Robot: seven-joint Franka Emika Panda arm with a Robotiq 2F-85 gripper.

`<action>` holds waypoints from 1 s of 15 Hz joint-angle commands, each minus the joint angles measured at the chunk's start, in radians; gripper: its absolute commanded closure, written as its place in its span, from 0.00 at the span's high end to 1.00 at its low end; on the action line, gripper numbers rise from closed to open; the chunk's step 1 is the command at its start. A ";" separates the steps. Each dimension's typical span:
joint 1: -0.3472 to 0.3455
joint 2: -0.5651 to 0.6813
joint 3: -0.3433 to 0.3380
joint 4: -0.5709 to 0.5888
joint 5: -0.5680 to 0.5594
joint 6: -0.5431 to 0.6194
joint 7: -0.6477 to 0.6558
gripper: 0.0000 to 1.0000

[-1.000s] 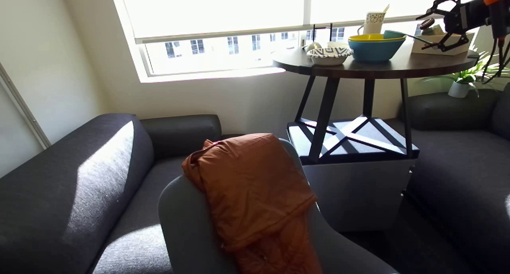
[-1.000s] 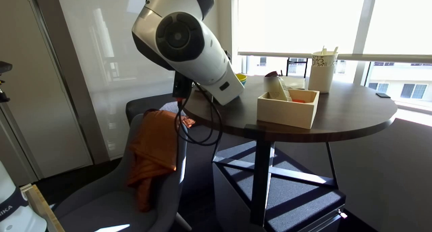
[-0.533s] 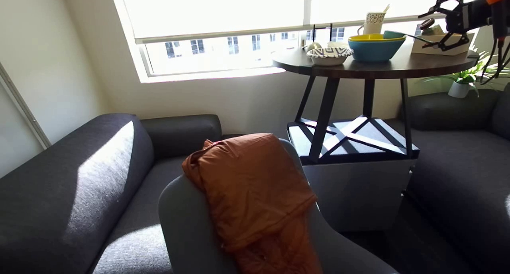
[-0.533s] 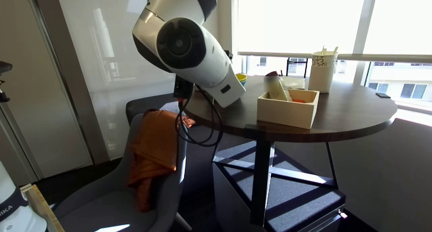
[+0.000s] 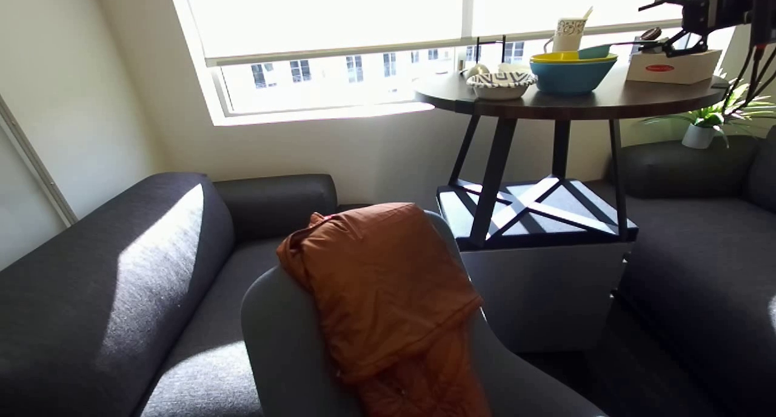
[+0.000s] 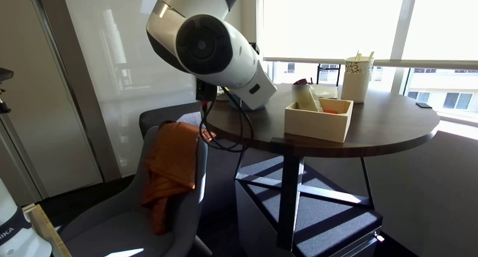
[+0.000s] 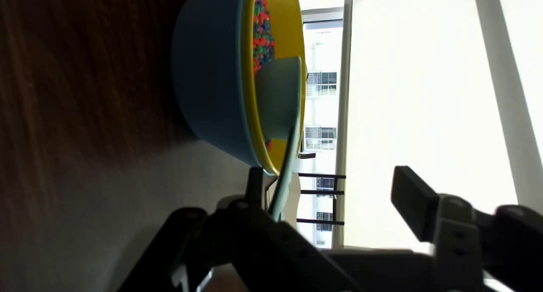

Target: Use the blue serving spoon to take cereal from the yellow plate, then add it to the white plate

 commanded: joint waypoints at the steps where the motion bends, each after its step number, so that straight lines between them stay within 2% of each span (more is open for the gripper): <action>1: -0.009 -0.009 0.007 0.005 0.059 0.005 -0.064 0.47; 7: -0.009 -0.033 0.007 -0.007 0.087 0.020 -0.161 0.05; 8: -0.009 -0.040 0.007 -0.010 0.087 0.020 -0.173 0.01; 13: -0.008 -0.074 0.008 -0.022 0.074 0.019 -0.214 0.02; 15: -0.013 -0.113 0.004 -0.029 0.005 0.003 -0.220 0.02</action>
